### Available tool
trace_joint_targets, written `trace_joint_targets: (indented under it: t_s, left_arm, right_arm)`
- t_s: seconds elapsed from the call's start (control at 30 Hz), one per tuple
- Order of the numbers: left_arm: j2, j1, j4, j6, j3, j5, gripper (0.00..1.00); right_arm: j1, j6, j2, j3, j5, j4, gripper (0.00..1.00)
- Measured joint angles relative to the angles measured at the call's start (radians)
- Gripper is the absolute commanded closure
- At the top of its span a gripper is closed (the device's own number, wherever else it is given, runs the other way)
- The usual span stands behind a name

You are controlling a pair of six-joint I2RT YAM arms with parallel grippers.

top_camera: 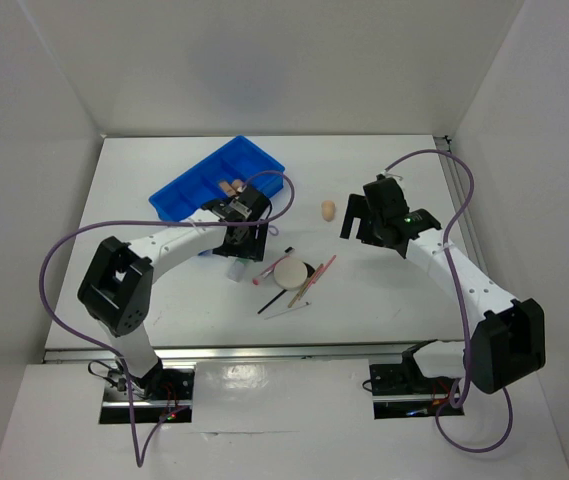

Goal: Organize the makeup

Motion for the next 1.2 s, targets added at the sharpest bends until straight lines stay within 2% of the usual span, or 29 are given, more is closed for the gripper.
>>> trace_joint_targets:
  t_s: [0.1,0.17,0.37,0.5,0.63,0.67,0.77,0.8,0.93,1.03,1.2]
  left_arm:
    - [0.01,-0.001,0.016,0.018,-0.015,-0.017,0.16]
    - [0.031,-0.001,0.039,0.024,-0.01,-0.025,0.2]
    - [0.165,0.002,0.079,0.045,0.002,-0.018,0.33]
    - [0.188,0.002,0.095,0.043,0.004,-0.015,0.43]
    - [0.188,-0.002,0.092,0.046,0.005,-0.018,0.66]
    - [0.188,-0.004,0.09,0.048,0.005,-0.02,0.77]
    - [0.188,-0.016,0.057,0.058,0.02,-0.02,0.97]
    - [0.187,-0.021,0.042,0.072,0.031,-0.018,1.0]
    - [0.164,-0.034,-0.02,0.111,0.097,0.013,1.0]
    - [0.145,-0.026,-0.074,0.121,0.216,0.047,1.0]
    - [0.146,0.078,-0.106,0.041,0.462,0.106,1.0]
  right_arm:
    - [0.0,0.002,-0.003,0.0,-0.006,0.001,0.0]
    - [0.0,0.002,-0.004,0.0,-0.011,0.002,0.0]
    - [-0.001,0.008,-0.018,0.0,-0.015,0.002,0.0]
    - [-0.001,0.01,-0.021,0.0,-0.014,0.002,0.0]
    - [-0.001,0.01,-0.024,0.0,-0.01,0.002,0.0]
    - [-0.001,0.01,-0.026,0.0,-0.009,0.002,0.0]
    - [-0.001,0.01,-0.027,0.0,-0.006,0.002,0.0]
    - [-0.001,0.01,-0.027,0.0,-0.006,0.002,0.0]
    - [-0.001,0.01,-0.027,0.0,-0.006,0.002,0.0]
    - [-0.001,0.01,-0.027,0.0,-0.006,0.002,0.0]
    - [-0.001,0.01,-0.025,0.0,-0.006,0.01,0.0]
